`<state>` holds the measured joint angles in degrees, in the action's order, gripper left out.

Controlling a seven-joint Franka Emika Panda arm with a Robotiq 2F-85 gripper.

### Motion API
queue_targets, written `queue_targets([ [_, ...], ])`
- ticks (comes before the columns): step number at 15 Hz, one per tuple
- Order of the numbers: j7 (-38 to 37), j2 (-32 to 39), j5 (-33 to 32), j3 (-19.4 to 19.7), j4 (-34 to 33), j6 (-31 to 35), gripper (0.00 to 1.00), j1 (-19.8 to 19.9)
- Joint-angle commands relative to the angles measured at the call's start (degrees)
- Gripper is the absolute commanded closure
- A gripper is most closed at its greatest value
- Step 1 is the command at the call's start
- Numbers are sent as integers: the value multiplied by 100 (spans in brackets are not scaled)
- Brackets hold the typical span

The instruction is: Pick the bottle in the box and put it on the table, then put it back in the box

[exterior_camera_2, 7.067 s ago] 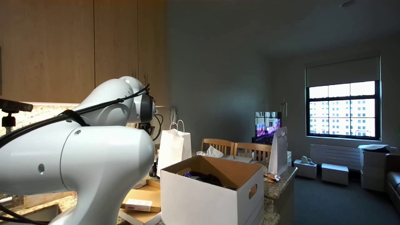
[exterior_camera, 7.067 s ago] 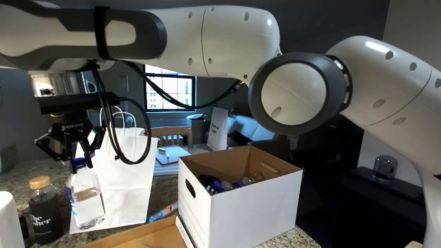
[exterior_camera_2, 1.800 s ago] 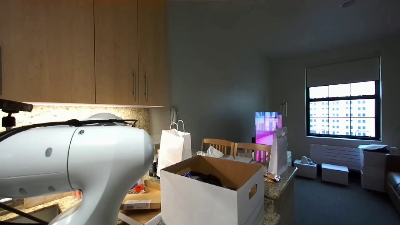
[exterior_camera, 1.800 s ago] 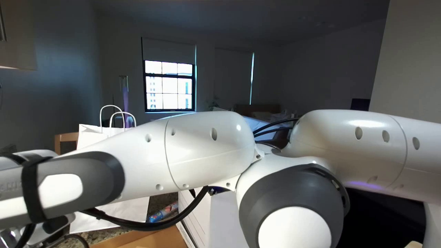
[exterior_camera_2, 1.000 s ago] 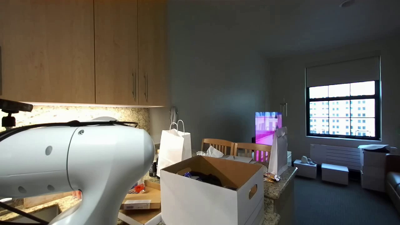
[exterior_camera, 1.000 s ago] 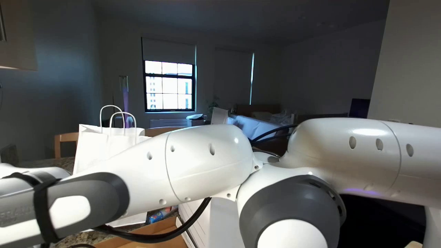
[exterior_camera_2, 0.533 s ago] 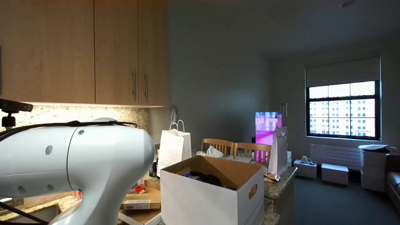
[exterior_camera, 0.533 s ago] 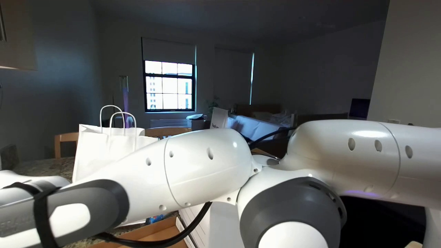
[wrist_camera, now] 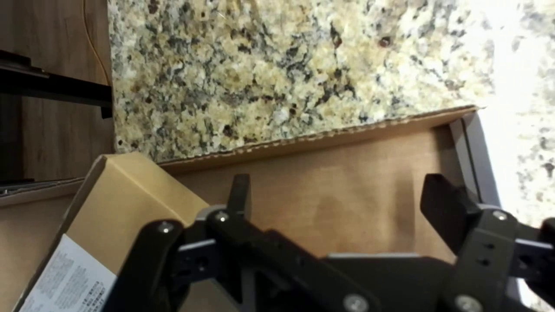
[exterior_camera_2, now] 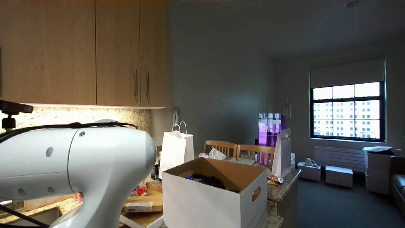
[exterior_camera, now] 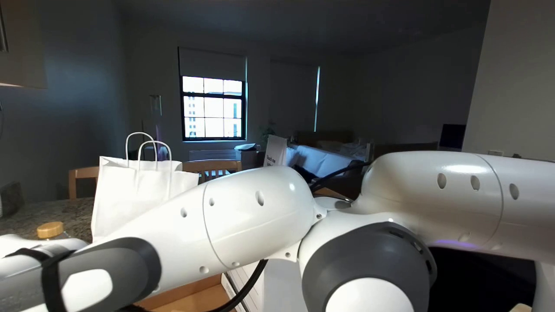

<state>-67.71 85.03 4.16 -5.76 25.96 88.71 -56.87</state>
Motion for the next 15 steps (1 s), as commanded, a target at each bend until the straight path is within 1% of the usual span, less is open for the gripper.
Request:
queue_targets([
  [1, 189, 4, 120, -65, 207, 172, 0, 73],
  [3, 144, 14, 120, -62, 237, 170, 0, 69],
  [10, -208, 14, -203, 347, 304, 616, 0, -129],
  [15, -277, 12, -186, 392, 262, 857, 0, -145],
])
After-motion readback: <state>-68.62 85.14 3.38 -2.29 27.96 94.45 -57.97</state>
